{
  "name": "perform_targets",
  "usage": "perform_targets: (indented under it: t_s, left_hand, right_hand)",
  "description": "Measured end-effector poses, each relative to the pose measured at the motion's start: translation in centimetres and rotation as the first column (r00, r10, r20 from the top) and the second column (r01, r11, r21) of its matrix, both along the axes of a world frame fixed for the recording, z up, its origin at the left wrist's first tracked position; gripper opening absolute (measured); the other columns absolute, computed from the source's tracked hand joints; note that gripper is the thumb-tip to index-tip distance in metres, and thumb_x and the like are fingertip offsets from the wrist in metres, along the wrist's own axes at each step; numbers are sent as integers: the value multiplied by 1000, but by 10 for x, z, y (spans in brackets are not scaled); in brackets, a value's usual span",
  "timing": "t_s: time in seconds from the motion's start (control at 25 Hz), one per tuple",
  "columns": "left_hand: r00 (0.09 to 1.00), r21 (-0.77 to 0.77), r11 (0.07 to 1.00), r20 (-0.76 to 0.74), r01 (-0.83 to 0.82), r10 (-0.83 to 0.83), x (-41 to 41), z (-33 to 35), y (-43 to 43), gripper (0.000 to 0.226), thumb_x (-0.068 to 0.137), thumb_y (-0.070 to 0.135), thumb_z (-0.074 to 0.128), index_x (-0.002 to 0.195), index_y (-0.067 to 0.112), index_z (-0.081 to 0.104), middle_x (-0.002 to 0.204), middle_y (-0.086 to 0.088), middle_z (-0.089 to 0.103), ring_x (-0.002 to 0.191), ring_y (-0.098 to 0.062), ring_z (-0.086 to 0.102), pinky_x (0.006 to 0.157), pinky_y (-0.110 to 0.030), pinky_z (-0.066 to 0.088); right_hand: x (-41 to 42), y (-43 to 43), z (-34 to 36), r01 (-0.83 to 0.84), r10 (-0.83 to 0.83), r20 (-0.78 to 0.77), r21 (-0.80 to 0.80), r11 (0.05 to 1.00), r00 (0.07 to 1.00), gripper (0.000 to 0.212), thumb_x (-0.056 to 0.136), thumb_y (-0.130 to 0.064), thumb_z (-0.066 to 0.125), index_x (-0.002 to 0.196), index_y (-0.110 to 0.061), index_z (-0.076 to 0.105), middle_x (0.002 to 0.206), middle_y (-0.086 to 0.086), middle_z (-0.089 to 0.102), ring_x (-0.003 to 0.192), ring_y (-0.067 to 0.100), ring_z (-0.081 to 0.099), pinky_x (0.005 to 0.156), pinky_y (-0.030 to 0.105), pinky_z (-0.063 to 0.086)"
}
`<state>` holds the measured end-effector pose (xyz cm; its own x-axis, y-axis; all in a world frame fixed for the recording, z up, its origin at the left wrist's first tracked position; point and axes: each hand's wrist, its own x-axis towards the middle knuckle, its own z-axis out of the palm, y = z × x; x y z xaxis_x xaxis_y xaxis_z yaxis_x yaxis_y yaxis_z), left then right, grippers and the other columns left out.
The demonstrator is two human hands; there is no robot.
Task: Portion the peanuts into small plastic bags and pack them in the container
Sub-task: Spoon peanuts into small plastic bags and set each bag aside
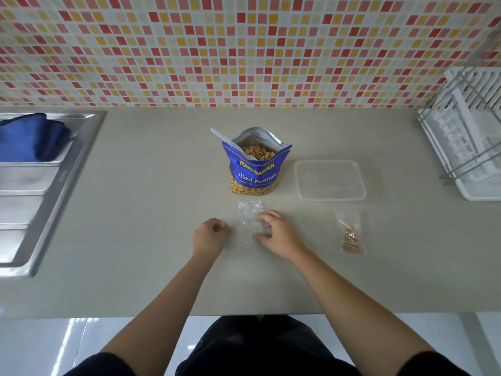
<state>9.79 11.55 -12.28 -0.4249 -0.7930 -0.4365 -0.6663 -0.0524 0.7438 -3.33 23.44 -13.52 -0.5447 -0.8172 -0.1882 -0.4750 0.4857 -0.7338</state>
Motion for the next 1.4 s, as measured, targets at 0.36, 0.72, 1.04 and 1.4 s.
perform_targets:
  t_s: [0.36,0.72,1.04,1.4]
  left_hand:
    - [824,542,840,-473,-8,313,-8,39,5,8,88,12,58,80,10,58,78,-6,62,73,-15,58,76,-23,50]
    - [744,663,725,-577,186,337,-24,69,-11,22,90,2,46,100,-1,65,88,-9,69,76,-15,70,69,-20,58]
    - [733,435,859,-671,269,110,-45,111,-14,19,87,-4,53,94,6,67,75,-3,72,68,-12,67,63,-20,56]
    - [875,-458,842,-234,285,-423,-51,145,-23,12,81,9,64,85,17,72,69,6,67,63,-4,59,61,-6,41]
  right_hand:
    - [15,2,30,503,-260,761,-99,859,594,19,83,-3,65,88,-18,54,83,3,56,70,10,59,69,23,53]
    - [-22,15,73,483,-233,663,-222,847,712,17,86,-1,59,85,-18,61,74,2,57,47,0,52,49,13,45]
    - [-42,10,108,439,-212,551,-318,841,807,22,77,-5,72,88,-22,61,70,-6,59,56,0,55,59,16,46]
    - [-56,14,139,346,-148,458,-387,855,877,32,82,-8,66,104,-30,56,70,-4,59,58,-1,56,62,16,44]
